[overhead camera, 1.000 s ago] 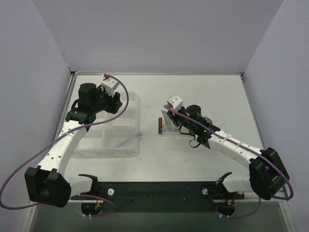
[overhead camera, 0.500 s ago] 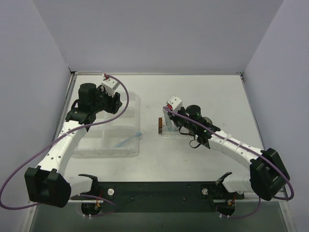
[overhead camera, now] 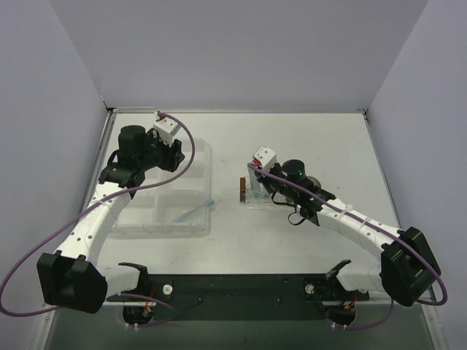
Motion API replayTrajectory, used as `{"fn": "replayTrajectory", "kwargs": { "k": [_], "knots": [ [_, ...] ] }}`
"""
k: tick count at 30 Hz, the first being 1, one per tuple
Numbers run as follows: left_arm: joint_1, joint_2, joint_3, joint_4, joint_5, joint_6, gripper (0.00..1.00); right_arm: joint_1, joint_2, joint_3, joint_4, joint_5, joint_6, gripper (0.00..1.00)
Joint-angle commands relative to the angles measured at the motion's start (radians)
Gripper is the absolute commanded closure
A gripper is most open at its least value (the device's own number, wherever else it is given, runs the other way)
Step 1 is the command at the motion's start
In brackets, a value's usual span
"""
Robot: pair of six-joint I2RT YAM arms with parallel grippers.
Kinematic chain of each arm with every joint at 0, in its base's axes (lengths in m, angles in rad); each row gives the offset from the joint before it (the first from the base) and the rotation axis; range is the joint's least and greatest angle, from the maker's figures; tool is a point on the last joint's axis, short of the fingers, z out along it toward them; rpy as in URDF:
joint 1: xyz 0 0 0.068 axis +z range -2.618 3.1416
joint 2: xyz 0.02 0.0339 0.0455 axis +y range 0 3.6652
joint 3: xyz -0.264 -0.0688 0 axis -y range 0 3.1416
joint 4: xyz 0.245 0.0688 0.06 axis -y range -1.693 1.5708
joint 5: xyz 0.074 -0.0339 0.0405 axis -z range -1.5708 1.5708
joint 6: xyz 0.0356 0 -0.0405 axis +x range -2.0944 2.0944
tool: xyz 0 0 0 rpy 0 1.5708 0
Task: Prepare toiletry sets of a toothbrush and toothpaste on the tray
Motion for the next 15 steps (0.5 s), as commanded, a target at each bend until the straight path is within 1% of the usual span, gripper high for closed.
{"fn": "replayTrajectory", "kwargs": {
  "k": [1,7,8,15],
  "knots": [
    [0.008,-0.029,0.0,-0.001,0.016,0.004,0.43,-0.006,-0.049,-0.006,0.026,0.019,-0.011,0.96],
    [0.008,-0.027,-0.001,-0.001,0.019,0.004,0.43,-0.008,-0.054,-0.006,0.02,0.029,-0.013,0.9],
    [0.008,-0.029,-0.001,0.0,0.021,0.004,0.43,-0.006,-0.051,-0.003,0.017,0.031,-0.008,0.88],
    [0.007,-0.036,-0.006,-0.004,0.019,0.01,0.43,-0.008,-0.052,0.0,-0.008,0.028,-0.013,0.87]
  ]
}}
